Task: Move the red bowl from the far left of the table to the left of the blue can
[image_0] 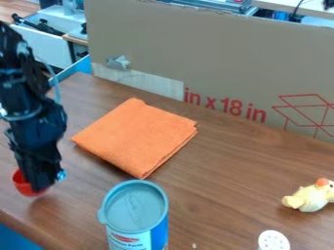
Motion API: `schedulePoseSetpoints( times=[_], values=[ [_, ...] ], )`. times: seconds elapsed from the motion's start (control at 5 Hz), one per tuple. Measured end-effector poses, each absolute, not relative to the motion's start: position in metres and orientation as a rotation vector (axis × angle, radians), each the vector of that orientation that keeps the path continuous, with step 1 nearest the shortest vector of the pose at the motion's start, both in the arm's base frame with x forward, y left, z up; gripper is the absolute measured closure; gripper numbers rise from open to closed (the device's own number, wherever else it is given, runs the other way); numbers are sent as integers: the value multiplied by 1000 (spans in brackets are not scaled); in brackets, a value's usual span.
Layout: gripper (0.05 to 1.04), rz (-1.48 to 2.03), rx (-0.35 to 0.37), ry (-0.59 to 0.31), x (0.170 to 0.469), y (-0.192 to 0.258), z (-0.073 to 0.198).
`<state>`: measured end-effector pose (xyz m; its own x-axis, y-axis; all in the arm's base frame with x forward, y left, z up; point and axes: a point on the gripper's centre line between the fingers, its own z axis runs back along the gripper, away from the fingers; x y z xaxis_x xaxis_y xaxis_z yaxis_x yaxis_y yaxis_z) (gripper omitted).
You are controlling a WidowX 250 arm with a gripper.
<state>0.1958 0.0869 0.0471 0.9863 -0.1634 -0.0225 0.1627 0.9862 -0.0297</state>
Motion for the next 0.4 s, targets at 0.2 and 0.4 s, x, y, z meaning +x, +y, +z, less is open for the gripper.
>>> schedulePoseSetpoints(
  times=[0.2, 0.4],
  values=[
    [996, -183, -36, 39, 193, 86, 40],
    [975, -201, -22, 8, 194, 85, 34]
  ],
)
